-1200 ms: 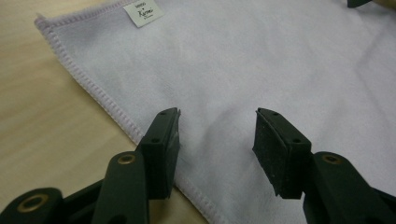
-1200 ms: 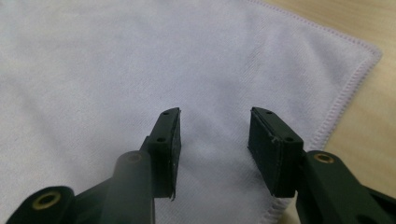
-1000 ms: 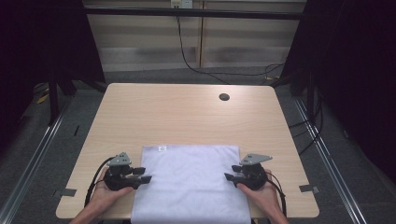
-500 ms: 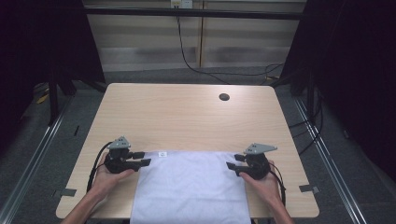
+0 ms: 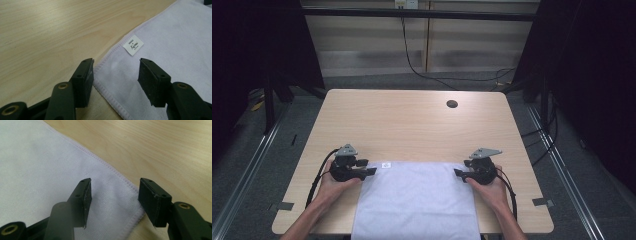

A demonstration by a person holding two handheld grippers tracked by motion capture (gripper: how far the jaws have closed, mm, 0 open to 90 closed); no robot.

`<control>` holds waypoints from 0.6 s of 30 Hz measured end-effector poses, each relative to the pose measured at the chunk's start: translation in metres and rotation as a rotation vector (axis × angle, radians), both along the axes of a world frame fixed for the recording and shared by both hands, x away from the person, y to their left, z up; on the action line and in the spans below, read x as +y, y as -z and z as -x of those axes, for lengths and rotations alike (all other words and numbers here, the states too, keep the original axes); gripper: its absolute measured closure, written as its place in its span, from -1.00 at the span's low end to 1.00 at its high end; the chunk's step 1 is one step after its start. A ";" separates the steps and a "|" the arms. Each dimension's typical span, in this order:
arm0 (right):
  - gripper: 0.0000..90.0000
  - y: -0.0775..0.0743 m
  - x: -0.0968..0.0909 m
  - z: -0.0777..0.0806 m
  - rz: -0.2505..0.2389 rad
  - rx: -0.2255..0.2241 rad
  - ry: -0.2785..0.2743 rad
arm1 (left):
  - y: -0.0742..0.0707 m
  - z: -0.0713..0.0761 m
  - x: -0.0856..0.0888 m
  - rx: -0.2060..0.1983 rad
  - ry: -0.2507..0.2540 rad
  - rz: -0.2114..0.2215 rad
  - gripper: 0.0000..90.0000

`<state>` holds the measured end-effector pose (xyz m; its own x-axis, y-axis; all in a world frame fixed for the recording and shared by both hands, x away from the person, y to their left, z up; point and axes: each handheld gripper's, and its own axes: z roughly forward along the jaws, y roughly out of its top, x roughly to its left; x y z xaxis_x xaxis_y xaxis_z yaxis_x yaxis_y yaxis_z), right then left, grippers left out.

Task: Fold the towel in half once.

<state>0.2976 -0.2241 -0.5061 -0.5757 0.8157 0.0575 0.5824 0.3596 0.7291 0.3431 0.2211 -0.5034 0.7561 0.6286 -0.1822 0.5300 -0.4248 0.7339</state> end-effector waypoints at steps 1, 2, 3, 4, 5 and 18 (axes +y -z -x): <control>-0.01 0.001 0.003 0.002 0.023 -0.012 0.005 | 0.001 0.001 -0.001 -0.008 0.000 -0.001 -0.02; 0.00 0.000 0.004 0.003 0.026 -0.011 0.008 | 0.001 0.003 -0.001 -0.016 0.001 -0.005 -0.02; 0.05 0.000 0.005 0.004 0.026 -0.006 0.008 | 0.002 0.005 -0.002 -0.030 0.006 -0.012 -0.02; 0.11 0.000 0.005 0.005 0.024 -0.003 0.003 | 0.002 0.008 -0.003 -0.036 0.013 -0.011 -0.02; 0.21 0.000 0.005 0.006 0.022 -0.008 -0.004 | 0.002 0.010 -0.003 -0.037 0.026 -0.010 -0.01; 0.90 -0.011 0.003 0.007 -0.123 0.014 -0.044 | -0.003 0.008 0.003 0.027 0.035 0.089 0.88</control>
